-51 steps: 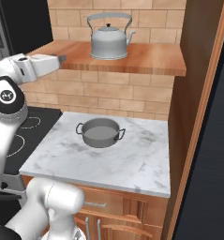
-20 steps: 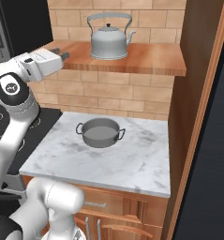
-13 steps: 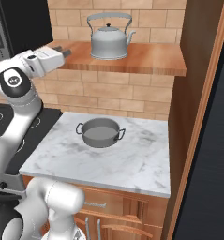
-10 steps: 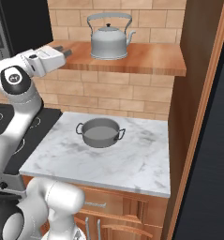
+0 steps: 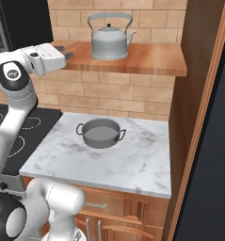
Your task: Pick the kettle from the cabinet and place it on a stove burner. Then pick the pot from the counter and place it on another stove burner. Finally, turn both burners on.
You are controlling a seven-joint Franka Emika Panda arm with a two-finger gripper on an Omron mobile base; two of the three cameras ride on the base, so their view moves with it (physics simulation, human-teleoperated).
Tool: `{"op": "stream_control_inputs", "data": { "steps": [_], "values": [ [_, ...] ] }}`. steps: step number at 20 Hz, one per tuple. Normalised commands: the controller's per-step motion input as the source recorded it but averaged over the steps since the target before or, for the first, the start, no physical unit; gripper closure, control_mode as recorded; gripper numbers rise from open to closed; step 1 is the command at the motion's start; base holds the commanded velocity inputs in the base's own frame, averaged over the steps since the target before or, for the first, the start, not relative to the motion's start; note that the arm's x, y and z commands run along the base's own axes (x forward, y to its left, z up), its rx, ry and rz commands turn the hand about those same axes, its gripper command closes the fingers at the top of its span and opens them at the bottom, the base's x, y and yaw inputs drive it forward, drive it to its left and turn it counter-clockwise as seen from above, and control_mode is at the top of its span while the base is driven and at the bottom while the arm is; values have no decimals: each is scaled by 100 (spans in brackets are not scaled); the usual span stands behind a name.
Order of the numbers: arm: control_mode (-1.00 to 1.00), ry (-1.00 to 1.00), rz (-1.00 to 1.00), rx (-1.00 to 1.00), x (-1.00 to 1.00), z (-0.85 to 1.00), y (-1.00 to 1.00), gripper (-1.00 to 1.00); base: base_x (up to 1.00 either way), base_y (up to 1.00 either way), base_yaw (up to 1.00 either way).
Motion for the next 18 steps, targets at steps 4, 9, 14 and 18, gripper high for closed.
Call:
{"op": "stream_control_inputs", "data": {
  "steps": [4,9,14,18],
  "values": [
    [-100,0,-3,4,19,11,5,-100,0,0,0],
    [-100,0,-6,0,27,13,13,-100,0,0,0],
    [-100,0,-7,0,26,7,20,-100,0,0,0],
    [-100,0,-8,0,26,3,22,-100,0,0,0]
  ]
}}
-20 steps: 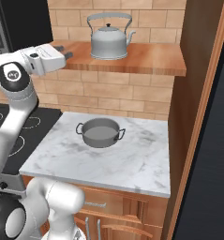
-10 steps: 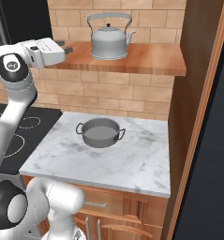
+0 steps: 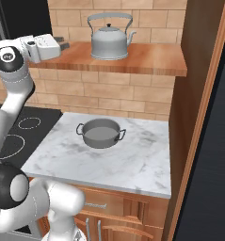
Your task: Pick the kettle from the cabinet and place it on a stove burner. Then pick the pot from the counter and place it on another stove burner. Finally, turn both burners on.
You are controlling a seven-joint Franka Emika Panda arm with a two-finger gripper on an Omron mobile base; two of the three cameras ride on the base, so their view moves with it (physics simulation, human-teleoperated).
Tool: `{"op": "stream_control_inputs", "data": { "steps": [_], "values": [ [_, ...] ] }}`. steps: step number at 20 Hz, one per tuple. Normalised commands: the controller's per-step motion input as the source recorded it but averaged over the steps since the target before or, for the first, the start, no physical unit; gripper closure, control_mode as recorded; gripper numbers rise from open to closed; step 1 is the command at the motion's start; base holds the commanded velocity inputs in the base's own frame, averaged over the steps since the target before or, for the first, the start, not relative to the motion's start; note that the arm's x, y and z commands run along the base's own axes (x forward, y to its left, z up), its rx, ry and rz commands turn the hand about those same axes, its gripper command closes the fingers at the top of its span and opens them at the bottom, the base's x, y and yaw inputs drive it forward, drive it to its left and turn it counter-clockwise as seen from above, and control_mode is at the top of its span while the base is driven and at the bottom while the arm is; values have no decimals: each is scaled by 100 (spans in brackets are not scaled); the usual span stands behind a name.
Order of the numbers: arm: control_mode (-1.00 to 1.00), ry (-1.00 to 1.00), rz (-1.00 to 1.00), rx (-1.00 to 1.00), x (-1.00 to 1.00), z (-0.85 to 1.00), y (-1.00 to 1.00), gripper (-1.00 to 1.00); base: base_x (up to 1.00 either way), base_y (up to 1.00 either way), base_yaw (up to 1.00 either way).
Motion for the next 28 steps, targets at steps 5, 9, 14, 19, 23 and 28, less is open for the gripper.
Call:
{"op": "stream_control_inputs", "data": {
  "steps": [5,9,14,19,23,28],
  "values": [
    [-100,0,-8,0,29,0,21,-100,0,0,0],
    [-100,0,-8,0,34,1,17,-100,0,0,0],
    [-100,0,-8,2,40,5,15,-100,0,0,0],
    [-100,0,-8,3,47,4,11,-100,0,0,0],
    [-100,0,-8,3,49,5,8,-100,0,0,0],
    [-100,0,-7,3,42,12,1,-100,0,0,0]
  ]
}}
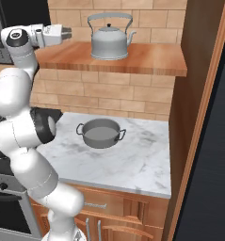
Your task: Pick the kettle from the cabinet and place it on a stove burner. Then pick the pot from the counter and place it on another stove burner. Finally, turn both burners on.
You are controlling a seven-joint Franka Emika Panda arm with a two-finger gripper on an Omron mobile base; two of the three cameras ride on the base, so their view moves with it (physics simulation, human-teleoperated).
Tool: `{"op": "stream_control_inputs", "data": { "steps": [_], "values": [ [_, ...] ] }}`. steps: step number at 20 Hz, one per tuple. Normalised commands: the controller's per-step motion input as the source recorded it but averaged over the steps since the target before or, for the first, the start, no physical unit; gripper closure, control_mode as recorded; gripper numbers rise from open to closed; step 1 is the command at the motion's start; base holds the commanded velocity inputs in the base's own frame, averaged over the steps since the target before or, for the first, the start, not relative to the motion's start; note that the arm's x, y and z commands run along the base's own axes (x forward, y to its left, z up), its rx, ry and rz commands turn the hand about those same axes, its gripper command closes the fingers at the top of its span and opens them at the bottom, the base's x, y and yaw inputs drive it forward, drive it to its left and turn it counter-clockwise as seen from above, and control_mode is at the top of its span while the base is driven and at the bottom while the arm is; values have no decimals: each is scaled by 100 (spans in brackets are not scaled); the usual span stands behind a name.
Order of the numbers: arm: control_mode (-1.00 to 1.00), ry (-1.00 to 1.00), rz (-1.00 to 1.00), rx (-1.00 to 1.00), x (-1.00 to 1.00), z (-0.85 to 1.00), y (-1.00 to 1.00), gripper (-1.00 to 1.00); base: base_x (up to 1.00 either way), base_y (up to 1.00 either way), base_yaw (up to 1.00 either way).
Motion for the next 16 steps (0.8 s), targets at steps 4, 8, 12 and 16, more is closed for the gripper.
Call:
{"op": "stream_control_inputs", "data": {
  "steps": [4,8,12,16],
  "values": [
    [-100,0,-6,3,34,16,0,-100,0,0,0],
    [-100,0,-4,2,25,14,-1,-100,0,0,0],
    [-100,-2,-1,3,1,5,-16,-100,0,0,0],
    [-100,0,-1,3,3,9,-5,-100,0,0,0]
  ]
}}
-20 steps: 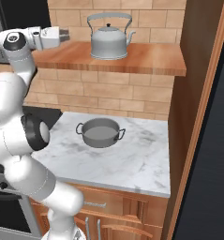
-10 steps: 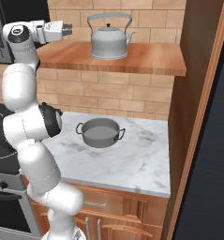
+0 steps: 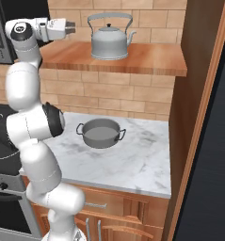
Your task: Pick the kettle from the cabinet and place it on a stove burner. Then pick the pot from the counter and place it on another stove burner. Finally, turn both burners on.
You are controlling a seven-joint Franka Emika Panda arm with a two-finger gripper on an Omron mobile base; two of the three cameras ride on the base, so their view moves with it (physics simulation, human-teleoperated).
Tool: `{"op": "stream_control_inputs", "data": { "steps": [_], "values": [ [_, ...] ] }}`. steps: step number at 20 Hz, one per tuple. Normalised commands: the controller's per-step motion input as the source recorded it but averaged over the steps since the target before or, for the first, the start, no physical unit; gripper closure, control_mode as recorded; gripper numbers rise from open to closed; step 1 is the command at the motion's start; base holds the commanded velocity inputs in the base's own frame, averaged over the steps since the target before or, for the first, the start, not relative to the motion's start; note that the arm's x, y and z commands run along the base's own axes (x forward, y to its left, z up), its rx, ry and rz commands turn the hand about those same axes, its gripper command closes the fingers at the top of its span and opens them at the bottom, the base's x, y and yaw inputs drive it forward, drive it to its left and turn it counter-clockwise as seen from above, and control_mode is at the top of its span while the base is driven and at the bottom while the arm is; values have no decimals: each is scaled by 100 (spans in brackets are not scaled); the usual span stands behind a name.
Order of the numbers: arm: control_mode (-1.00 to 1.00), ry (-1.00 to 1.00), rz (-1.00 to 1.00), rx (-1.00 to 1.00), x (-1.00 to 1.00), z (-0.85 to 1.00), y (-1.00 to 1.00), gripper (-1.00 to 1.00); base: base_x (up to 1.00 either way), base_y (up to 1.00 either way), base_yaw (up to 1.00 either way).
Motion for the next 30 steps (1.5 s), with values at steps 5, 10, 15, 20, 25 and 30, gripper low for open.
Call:
{"op": "stream_control_inputs", "data": {
  "steps": [5,10,15,20,25,30],
  "values": [
    [-100,0,-5,3,18,13,0,-100,0,0,0],
    [-100,0,-4,2,14,13,0,-100,0,0,0],
    [-100,0,-2,0,4,1,0,-100,0,0,0],
    [-100,0,0,0,14,0,-3,-100,0,0,0],
    [-100,0,0,5,18,3,-16,-100,0,0,0],
    [-100,4,0,14,4,3,-35,-100,0,0,0]
  ]
}}
